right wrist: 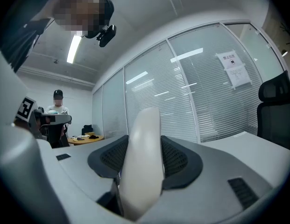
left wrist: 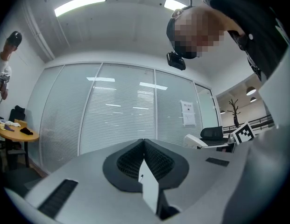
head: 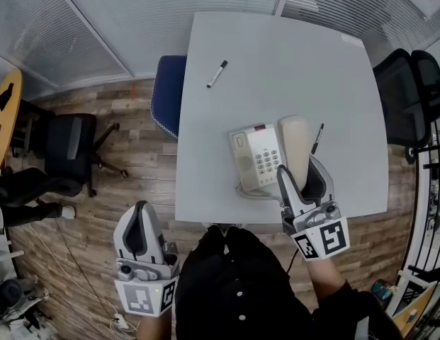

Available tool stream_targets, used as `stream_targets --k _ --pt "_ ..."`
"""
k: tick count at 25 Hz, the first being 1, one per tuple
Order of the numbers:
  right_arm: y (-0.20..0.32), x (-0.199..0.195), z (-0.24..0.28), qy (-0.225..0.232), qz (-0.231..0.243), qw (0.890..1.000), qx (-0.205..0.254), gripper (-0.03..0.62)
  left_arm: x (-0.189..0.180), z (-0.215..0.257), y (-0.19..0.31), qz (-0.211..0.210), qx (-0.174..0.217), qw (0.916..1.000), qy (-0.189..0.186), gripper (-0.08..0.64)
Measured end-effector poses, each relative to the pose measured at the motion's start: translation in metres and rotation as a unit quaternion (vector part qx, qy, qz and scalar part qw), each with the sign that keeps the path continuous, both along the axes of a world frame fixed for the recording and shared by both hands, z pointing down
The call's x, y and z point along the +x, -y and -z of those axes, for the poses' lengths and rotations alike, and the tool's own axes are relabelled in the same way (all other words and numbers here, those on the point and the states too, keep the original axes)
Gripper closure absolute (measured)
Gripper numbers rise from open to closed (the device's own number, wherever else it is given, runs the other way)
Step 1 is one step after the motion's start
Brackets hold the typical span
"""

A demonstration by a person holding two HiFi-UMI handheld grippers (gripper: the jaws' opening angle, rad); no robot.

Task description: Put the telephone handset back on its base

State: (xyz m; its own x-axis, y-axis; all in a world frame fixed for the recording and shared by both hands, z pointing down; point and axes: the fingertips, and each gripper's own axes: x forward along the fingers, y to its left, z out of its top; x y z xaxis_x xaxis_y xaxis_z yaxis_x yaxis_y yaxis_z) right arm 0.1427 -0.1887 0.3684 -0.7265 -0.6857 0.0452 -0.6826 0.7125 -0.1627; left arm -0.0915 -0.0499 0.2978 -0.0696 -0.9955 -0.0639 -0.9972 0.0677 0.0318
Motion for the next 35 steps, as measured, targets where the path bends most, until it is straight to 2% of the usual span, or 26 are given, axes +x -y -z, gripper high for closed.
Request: stream_targets --k 17,23,31,35 --pt "0.003 -0.027 -0.096 -0.029 0.01 0.995 -0.092 0.36 0.008 -0.048 -0.004 -0.009 -0.05 0.9981 -0.036 0.545" --pt "0.005 -0.034 -0.133 -0.031 0.009 0.99 -0.138 0.36 0.003 -0.064 -0.009 0.001 -0.066 0.9966 -0.049 0.545" --pt "0.005 -0.045 -0.171 -0.046 0.015 0.984 -0.169 0.36 0.01 -0.086 -0.011 -0.004 -0.087 0.994 -0.066 0.545" --pt "0.003 -0.048 -0.193 -0.054 0.013 0.977 -0.204 0.36 0.012 -0.094 -0.012 -0.004 -0.094 0.9931 -0.071 0.545"
